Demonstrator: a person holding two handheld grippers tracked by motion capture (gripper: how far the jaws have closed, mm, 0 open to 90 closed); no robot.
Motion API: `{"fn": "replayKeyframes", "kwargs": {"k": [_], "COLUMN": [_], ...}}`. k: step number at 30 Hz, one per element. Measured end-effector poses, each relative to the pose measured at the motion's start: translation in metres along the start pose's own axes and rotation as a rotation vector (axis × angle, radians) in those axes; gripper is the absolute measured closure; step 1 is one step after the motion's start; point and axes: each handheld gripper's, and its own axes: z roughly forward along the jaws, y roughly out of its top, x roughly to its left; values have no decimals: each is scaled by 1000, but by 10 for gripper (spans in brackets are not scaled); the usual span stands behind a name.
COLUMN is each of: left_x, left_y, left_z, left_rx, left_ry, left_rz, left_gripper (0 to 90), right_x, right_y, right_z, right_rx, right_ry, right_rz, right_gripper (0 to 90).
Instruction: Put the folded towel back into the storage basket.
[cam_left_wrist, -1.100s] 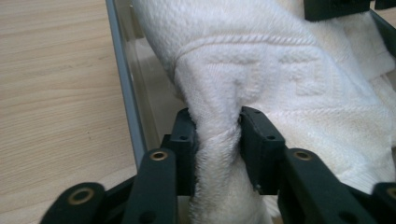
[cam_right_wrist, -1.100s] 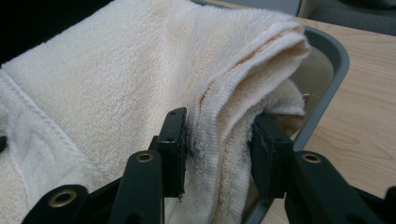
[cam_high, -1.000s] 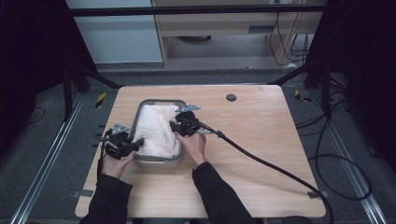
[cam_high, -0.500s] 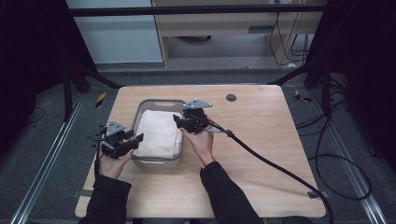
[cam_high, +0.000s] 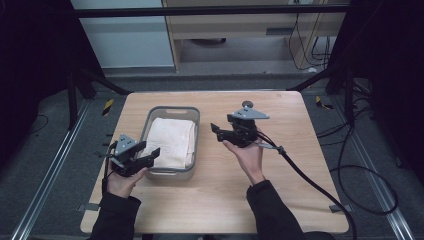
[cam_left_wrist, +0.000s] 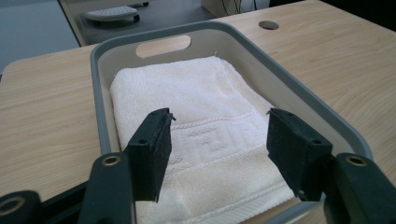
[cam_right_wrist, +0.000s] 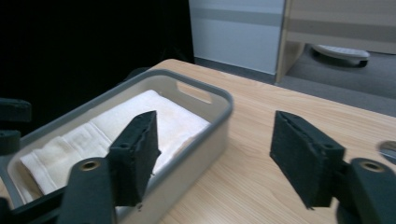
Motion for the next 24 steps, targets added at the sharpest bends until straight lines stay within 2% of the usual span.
{"fn": "replayKeyframes", "kwargs": {"k": [3, 4, 5, 7, 10, 13, 16, 17, 19, 20, 22, 23, 24], "left_x": [-4, -4, -5, -7, -8, -8, -6, -5, -4, -4, -3, -1, -1], "left_y": [-3, -3, -4, -7, -11, -17, -23, -27, -29, -31, -34, -39, -39], "left_z": [-2, -2, -3, -6, -12, -19, -24, -27, -28, -29, -32, -34, -34], "left_rx": [-14, -14, -15, -25, -41, -54, -56, -57, -56, -55, -55, -53, -53], "left_ry": [-11, -11, -12, -16, -19, -15, -17, -15, -16, -18, -17, -11, -11], "left_rz": [7, 7, 13, 21, 25, 42, 38, 40, 42, 44, 46, 49, 49], "left_gripper": [371, 362, 357, 351, 333, 326, 322, 318, 318, 308, 308, 302, 302], "right_x": [-11, -11, -19, -23, -38, -50, -58, -66, -69, -76, -79, -85, -85], "right_y": [-5, -5, -11, -14, -31, -46, -56, -66, -70, -80, -85, -95, -95], "right_z": [-21, -21, -33, -39, -60, -74, -81, -88, -90, -95, -97, -101, -101], "right_rx": [-11, -11, -6, -2, 18, 30, 40, 54, 59, 73, 81, 97, 97], "right_ry": [-13, -13, -16, -18, -39, -44, -58, -71, -76, -88, -95, -113, -113], "right_rz": [1, 1, 4, 7, 1, 20, 29, 41, 41, 45, 47, 40, 40], "right_gripper": [260, 260, 236, 225, 211, 197, 186, 171, 168, 156, 153, 151, 151]}}
